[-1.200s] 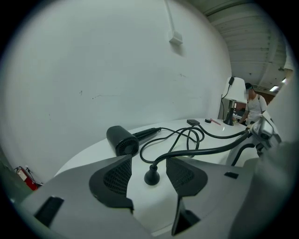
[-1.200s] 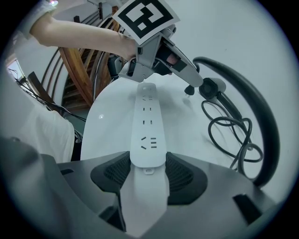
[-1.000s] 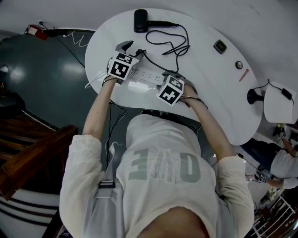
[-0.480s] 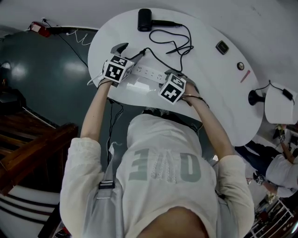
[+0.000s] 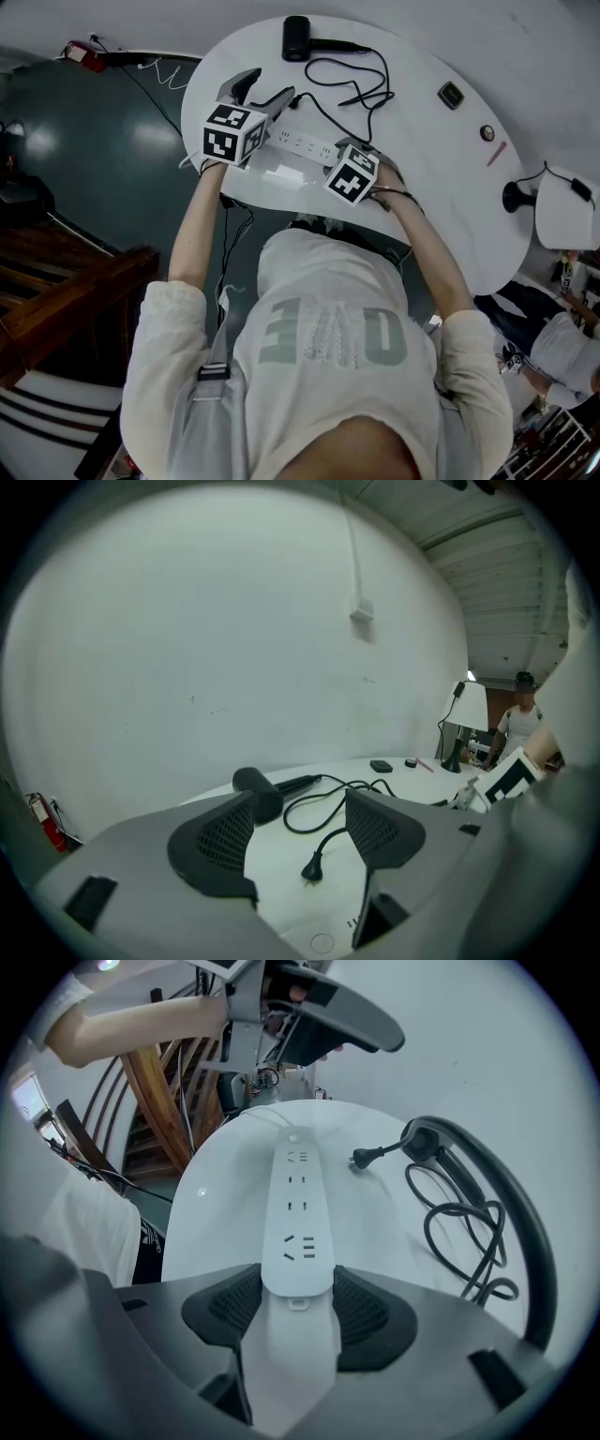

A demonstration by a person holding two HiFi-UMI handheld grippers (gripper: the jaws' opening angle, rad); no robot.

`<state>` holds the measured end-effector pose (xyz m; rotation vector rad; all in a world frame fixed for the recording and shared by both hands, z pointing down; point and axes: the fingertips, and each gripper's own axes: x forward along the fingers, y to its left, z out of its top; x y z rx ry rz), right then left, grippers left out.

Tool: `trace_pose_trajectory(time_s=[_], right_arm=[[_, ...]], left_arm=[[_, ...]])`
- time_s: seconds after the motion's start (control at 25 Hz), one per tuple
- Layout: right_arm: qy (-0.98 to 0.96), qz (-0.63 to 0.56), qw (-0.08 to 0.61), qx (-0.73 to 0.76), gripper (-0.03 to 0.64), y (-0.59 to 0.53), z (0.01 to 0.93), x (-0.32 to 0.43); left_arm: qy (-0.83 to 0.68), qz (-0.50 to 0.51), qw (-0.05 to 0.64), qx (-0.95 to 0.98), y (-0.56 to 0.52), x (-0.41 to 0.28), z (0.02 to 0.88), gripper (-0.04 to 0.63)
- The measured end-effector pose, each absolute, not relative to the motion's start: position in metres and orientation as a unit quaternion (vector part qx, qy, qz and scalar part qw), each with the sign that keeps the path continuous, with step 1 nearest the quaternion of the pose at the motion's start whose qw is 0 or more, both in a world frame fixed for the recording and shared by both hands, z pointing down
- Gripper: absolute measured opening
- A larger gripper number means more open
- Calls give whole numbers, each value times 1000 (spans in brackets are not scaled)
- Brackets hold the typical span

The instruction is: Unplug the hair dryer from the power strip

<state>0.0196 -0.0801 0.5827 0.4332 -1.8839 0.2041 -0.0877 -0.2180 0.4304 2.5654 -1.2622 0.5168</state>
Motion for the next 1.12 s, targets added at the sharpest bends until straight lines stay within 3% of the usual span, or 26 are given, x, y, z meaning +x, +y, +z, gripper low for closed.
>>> trace_pose_trajectory(time_s=[0.12, 0.24, 0.28, 0.8, 1.12], right_arm=[[-801, 84, 562, 186, 242, -79, 583, 19], [-803, 82, 561, 185, 243, -78, 583, 19], [-803, 82, 560, 185, 242, -79, 583, 19], [-831, 77, 517, 191, 256, -79, 564, 8], [-870, 45, 452, 194, 255, -82, 503, -22]], left_arm=[[-443, 141, 107, 879, -216, -82, 406, 287], [-483, 110, 72, 866, -213, -83, 384, 31], [-491, 104, 59, 863, -211, -82, 376, 19], [-506, 24, 56, 860, -198, -69, 327, 14], [-507, -1, 49, 861, -198, -68, 306, 14]])
